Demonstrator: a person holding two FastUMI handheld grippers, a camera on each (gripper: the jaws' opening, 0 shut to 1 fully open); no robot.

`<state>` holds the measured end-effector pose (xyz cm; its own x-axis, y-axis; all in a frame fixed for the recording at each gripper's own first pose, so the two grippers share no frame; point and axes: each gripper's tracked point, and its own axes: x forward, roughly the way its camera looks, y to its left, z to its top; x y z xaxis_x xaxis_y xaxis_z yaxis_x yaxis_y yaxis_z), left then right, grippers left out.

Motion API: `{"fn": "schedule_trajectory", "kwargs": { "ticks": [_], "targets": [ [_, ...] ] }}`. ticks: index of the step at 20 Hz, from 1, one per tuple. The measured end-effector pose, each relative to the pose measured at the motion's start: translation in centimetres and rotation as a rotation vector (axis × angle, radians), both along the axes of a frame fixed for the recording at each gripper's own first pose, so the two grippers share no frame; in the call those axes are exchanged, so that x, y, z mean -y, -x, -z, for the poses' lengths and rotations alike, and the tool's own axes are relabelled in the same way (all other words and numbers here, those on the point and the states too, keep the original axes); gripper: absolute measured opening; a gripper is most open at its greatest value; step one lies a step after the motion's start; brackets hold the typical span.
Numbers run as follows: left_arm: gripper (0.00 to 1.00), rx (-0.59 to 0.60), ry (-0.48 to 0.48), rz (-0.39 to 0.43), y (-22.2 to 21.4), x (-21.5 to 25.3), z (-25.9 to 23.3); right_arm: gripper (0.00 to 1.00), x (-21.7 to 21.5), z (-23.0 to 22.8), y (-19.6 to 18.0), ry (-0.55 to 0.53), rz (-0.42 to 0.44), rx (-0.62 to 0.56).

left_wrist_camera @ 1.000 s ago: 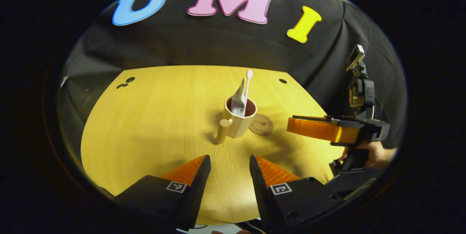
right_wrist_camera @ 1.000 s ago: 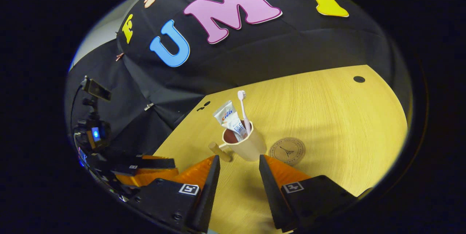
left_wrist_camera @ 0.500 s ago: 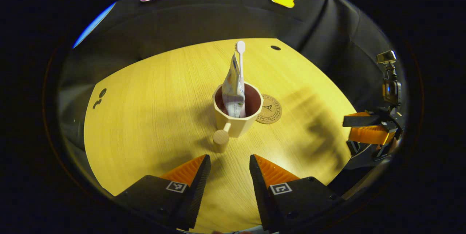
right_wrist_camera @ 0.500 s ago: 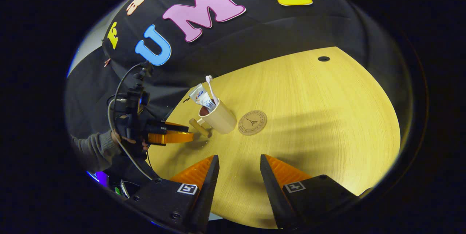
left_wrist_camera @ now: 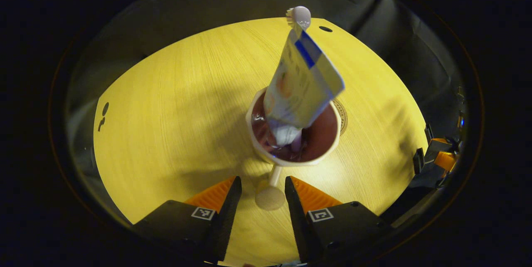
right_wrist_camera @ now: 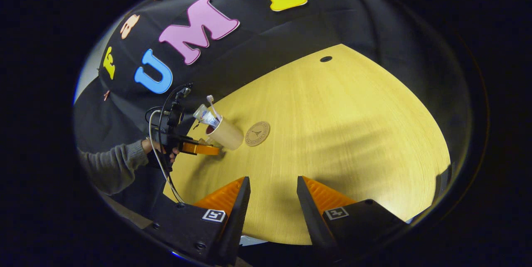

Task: Put the toothbrush and toothpaste on the desktop into the cup, then pick up the cup and place it on the coaster on the desktop.

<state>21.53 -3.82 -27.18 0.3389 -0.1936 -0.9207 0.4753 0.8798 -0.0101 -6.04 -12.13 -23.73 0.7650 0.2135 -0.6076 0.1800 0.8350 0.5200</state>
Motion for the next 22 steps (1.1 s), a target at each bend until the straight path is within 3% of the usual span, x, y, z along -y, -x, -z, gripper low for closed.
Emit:
{"fn": "schedule_trajectory", "kwargs": {
  "ticks": [5,6,8,11,13,14,22],
  "targets": [
    [0.64,-0.054,-0.069,0.058,-0.9,0.5,0.8,0.71,1.9,-0.1,0.7,-0.011,0.059,0.005],
    [0.67,-0.062,-0.076,0.074,-0.8,0.8,0.9,0.71,2.2,0.0,1.0,-0.014,0.065,0.004],
    [0.58,-0.052,-0.070,0.091,-1.1,1.5,0.7,0.71,2.5,0.0,1.2,-0.020,0.078,0.002],
    [0.33,-0.028,-0.082,0.073,-1.4,1.7,1.0,0.71,3.3,-0.1,1.6,-0.026,0.099,0.002],
    [0.36,-0.019,-0.075,0.079,-1.3,1.8,0.9,0.71,3.7,-0.1,1.8,-0.028,0.107,0.001],
    [0.31,-0.020,-0.071,0.072,-1.2,1.8,0.9,0.71,3.7,-0.1,1.8,-0.030,0.108,0.000],
    [0.30,0.021,-0.017,0.104,-0.8,4.4,-1.5,0.71,4.2,1.1,1.2,-0.051,0.099,0.005]
  ]
}}
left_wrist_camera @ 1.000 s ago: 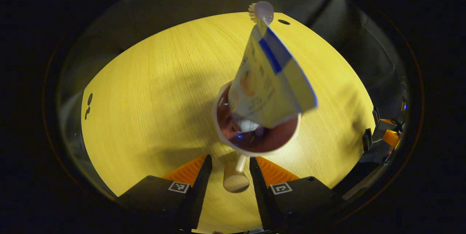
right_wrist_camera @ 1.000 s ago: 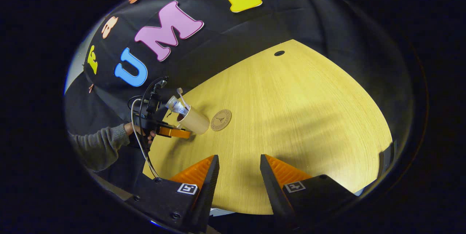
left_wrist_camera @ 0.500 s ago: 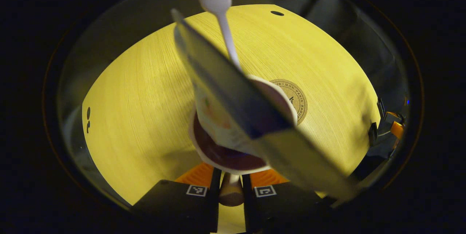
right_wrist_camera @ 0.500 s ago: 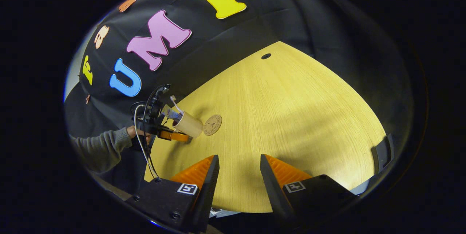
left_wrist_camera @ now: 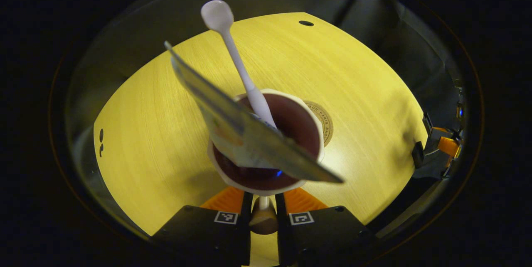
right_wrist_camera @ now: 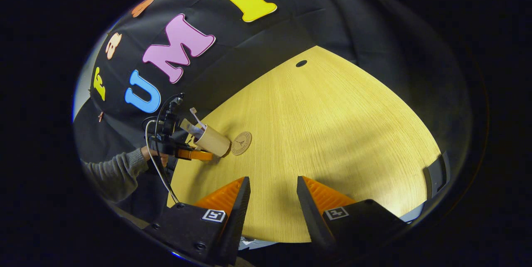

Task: Put the toothbrush and toothpaste on the desktop into the cup, then pick up the cup and place it on the coaster on the desktop.

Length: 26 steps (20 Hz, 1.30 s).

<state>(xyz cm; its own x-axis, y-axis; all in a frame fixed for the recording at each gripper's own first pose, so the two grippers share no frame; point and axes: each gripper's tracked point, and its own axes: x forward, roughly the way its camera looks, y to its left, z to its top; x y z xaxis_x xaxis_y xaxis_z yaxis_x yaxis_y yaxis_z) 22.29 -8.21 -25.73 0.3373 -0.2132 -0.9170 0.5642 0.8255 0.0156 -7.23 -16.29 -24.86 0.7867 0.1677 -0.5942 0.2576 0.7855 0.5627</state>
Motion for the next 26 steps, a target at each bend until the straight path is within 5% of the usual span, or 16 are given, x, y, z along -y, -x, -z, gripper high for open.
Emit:
{"fn": "schedule_trajectory", "kwargs": {
  "ticks": [14,26],
  "targets": [
    [0.34,0.021,-0.017,0.129,0.3,6.5,-0.2,0.71,2.1,0.0,0.9,-0.012,0.055,-0.002],
    [0.32,0.028,-0.067,0.127,0.7,6.8,0.8,0.71,3.4,-0.1,1.3,-0.042,0.094,-0.006]
  ]
}}
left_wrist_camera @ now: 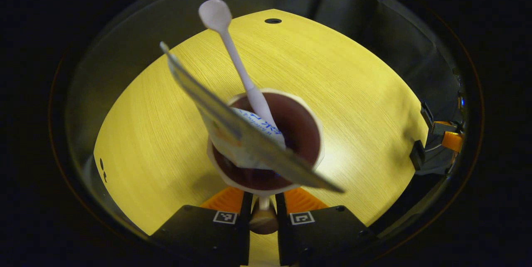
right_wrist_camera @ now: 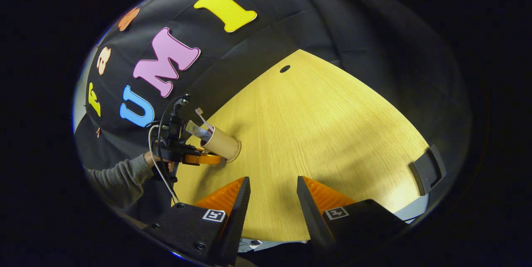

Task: Put the toothbrush and toothpaste on the desktop into the cup, then pick up the cup and place it on the coaster on the desktop.

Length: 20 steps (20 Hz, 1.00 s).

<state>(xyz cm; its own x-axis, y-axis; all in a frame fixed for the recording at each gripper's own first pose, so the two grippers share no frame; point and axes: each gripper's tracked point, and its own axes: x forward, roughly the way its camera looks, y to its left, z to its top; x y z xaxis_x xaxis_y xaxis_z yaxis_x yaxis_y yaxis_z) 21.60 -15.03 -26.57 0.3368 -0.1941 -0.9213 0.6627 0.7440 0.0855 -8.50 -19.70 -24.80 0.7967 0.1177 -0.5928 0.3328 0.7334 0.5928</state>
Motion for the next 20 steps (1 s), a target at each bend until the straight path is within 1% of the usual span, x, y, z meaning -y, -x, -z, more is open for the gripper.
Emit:
{"fn": "schedule_trajectory", "kwargs": {
  "ticks": [2,4,5,6,7,10,14,18,20],
  "targets": [
    [0.36,0.020,-0.006,-0.001,0.6,0.2,0.5,0.71,-0.1,0.1,0.0,0.000,-0.003,-0.002],
    [0.59,0.019,0.000,-0.016,0.5,-0.1,0.3,0.71,-0.2,0.1,0.0,0.000,-0.006,-0.004],
    [0.77,0.014,0.014,-0.022,0.6,0.0,0.2,0.71,-0.2,0.1,0.0,0.001,-0.006,-0.005],
    [0.87,0.013,0.026,-0.028,0.8,0.0,0.0,0.71,-0.2,0.1,0.0,0.000,-0.004,-0.005],
    [0.90,0.013,0.034,-0.030,1.1,0.0,0.0,0.71,-0.3,0.2,0.0,-0.001,-0.003,-0.006],
    [0.92,0.037,0.047,-0.030,1.3,-0.2,-0.9,0.71,-0.6,0.0,-0.1,-0.004,-0.005,-0.006],
    [0.92,0.088,0.121,-0.059,2.6,-0.4,-3.1,0.71,-1.9,-0.1,-0.8,-0.007,-0.033,-0.004],
    [0.92,0.179,0.200,-0.097,4.0,-1.8,-5.5,0.71,-3.6,-0.3,-2.0,-0.005,-0.084,-0.003],
    [0.92,0.217,0.239,-0.128,5.0,-2.7,-6.8,0.71,-4.5,-0.4,-2.8,-0.001,-0.111,0.001]
  ]
}}
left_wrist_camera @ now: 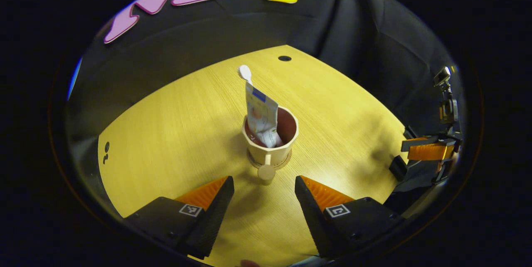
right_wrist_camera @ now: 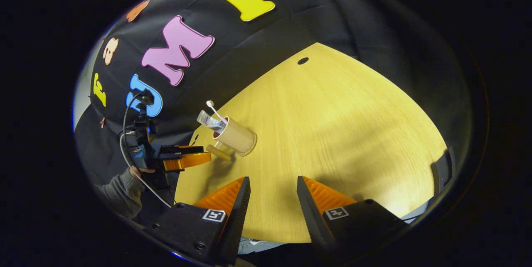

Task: Put the toothbrush and toothpaste on the desktop into the cup, then pick up the cup and place it on the coaster on the desktop.

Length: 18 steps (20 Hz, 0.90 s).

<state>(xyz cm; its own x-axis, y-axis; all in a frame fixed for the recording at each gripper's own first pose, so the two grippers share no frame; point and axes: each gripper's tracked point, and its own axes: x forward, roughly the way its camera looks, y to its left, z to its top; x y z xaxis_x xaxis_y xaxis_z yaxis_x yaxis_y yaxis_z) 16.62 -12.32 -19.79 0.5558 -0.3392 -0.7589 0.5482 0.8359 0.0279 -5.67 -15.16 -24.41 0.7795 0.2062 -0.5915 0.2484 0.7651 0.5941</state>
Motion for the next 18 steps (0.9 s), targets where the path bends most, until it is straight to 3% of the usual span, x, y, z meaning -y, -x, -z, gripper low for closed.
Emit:
{"fn": "schedule_trajectory", "kwargs": {
  "ticks": [8,12,18],
  "targets": [
    [0.92,0.149,0.154,-0.165,5.7,-3.8,-5.1,0.71,-4.7,-0.5,-3.1,-0.002,-0.126,0.003],
    [0.92,0.273,0.218,-0.295,7.8,-6.3,-7.4,0.71,-7.0,-0.9,-4.3,0.005,-0.166,0.009],
    [0.95,0.290,0.299,-0.395,11.9,-8.5,-7.6,0.71,-10.5,-2.1,-5.2,0.000,-0.202,0.022]
  ]
}}
